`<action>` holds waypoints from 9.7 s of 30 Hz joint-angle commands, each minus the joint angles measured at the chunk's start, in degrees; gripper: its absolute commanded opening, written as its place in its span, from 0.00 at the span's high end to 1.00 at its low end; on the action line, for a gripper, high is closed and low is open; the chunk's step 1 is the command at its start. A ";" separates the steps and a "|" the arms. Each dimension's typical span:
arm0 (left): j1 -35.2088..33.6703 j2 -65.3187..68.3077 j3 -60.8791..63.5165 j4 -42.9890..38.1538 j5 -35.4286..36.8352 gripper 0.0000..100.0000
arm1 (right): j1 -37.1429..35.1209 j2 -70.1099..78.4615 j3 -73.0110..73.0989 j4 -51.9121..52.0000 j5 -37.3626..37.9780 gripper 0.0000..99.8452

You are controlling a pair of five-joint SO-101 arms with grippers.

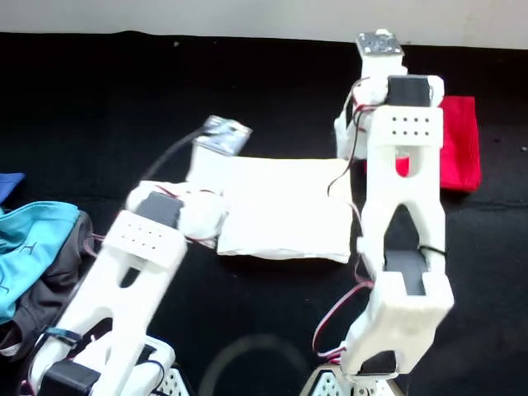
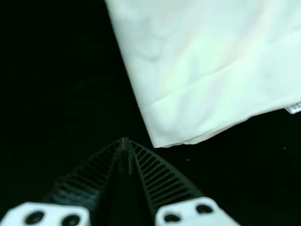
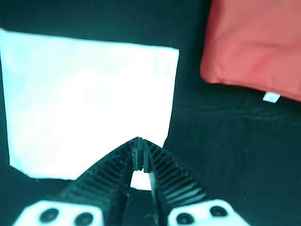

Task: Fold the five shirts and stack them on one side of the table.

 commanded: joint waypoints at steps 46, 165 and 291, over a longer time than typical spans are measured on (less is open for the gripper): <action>-30.99 20.62 9.19 -19.25 -0.26 0.99 | -6.37 11.74 40.31 -36.18 -6.95 0.92; -75.65 11.03 -20.70 -8.53 -25.41 0.80 | 10.24 -60.26 45.49 0.66 14.42 0.73; -32.92 7.43 -3.91 22.24 -20.92 0.83 | -17.71 -42.95 63.16 -13.58 7.30 0.73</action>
